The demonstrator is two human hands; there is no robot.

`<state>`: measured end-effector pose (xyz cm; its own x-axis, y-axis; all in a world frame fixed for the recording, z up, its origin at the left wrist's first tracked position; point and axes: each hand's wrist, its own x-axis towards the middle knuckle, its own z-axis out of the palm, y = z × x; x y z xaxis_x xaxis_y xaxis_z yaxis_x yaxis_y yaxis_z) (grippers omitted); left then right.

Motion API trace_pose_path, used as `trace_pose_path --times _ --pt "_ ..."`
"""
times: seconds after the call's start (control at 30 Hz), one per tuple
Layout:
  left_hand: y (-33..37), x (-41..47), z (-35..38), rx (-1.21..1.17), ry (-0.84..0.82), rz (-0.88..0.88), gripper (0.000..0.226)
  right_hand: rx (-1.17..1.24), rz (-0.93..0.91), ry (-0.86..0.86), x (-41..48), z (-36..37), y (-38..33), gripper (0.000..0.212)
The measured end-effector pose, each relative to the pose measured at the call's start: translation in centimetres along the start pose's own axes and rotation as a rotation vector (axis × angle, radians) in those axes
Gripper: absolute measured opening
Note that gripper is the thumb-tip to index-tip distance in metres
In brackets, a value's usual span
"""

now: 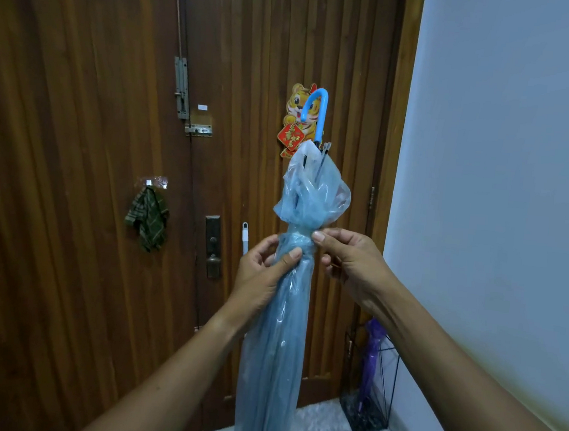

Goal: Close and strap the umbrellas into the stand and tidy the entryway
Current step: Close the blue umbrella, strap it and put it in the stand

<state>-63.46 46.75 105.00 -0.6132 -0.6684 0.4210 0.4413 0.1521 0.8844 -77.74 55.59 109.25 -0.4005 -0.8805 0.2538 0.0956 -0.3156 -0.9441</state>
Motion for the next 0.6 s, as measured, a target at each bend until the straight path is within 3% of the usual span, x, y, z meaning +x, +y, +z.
trace_pose_path --times 0.17,0.3,0.47,0.6 --pt "0.5 0.7 0.3 0.110 -0.013 0.044 0.046 -0.086 -0.052 0.026 0.4 -0.4 -0.9 0.020" --pt "0.7 0.9 0.6 0.119 -0.105 0.010 0.036 -0.069 -0.066 0.042 0.5 -0.8 -1.1 0.037" --pt "0.5 1.4 0.4 0.066 -0.132 -0.077 0.038 -0.059 -0.029 -0.019 1.0 -1.8 -1.3 0.020" --pt "0.3 1.5 0.4 0.067 -0.151 -0.082 0.039 -0.053 -0.025 -0.022 1.0 -2.1 -1.3 0.021"
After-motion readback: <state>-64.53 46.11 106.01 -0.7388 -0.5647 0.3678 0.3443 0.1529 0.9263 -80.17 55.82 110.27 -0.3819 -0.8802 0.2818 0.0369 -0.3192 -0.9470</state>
